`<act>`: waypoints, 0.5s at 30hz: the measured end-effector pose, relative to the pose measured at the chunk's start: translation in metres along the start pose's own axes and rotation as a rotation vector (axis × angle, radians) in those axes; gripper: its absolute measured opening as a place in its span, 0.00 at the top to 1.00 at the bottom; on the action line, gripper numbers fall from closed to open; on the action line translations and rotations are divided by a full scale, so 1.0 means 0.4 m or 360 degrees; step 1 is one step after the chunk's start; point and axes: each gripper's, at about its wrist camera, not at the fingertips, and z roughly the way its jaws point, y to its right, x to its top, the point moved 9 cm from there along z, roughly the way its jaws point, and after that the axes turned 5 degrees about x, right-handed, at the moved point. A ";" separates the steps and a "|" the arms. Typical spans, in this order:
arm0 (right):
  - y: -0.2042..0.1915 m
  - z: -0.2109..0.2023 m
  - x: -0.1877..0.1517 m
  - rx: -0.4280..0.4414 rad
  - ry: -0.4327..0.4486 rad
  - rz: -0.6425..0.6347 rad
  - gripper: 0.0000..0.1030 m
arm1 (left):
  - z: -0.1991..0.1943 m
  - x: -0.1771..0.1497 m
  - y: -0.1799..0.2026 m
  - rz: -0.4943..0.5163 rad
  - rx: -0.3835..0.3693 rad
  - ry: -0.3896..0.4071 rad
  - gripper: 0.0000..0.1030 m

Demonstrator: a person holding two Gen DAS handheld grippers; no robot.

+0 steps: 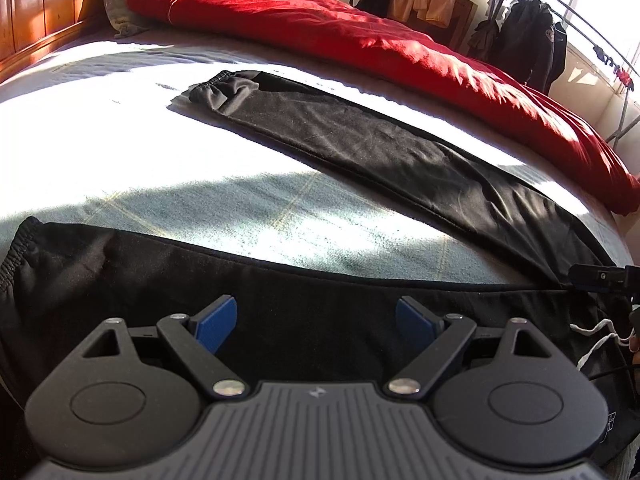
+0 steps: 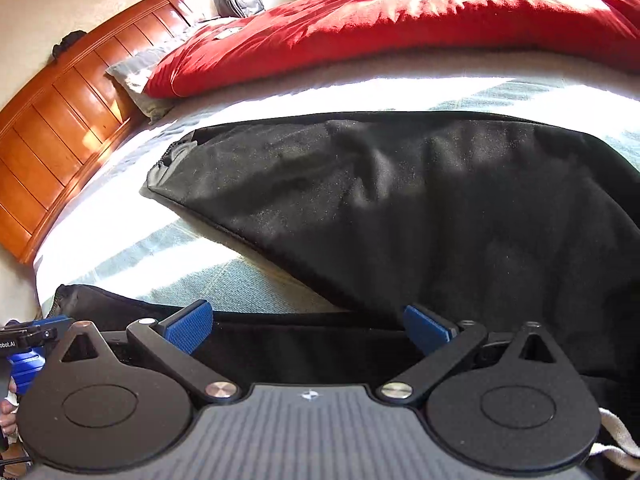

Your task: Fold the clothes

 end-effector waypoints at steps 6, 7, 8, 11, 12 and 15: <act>-0.017 -0.047 -0.021 -0.0158 0.0113 0.0060 0.00 | 0.074 0.136 -0.011 0.0195 -0.0156 0.0052 0.15; -0.019 -0.058 -0.024 -0.0194 0.0136 0.0076 0.00 | 0.089 0.166 -0.013 0.0239 -0.0185 0.0067 0.15; -0.021 -0.073 -0.027 -0.0238 0.0162 0.0097 0.00 | 0.105 0.195 -0.015 0.0279 -0.0213 0.0081 0.15; -0.030 -0.107 -0.044 -0.0391 0.0224 0.0176 0.00 | 0.183 0.313 -0.027 0.0384 -0.0305 0.0119 0.15; -0.035 -0.119 -0.052 -0.0450 0.0247 0.0205 0.00 | 0.214 0.355 -0.031 0.0413 -0.0330 0.0134 0.15; -0.056 -0.148 -0.083 -0.0601 0.0283 0.0289 0.00 | 0.314 0.469 -0.047 0.0443 -0.0372 0.0138 0.15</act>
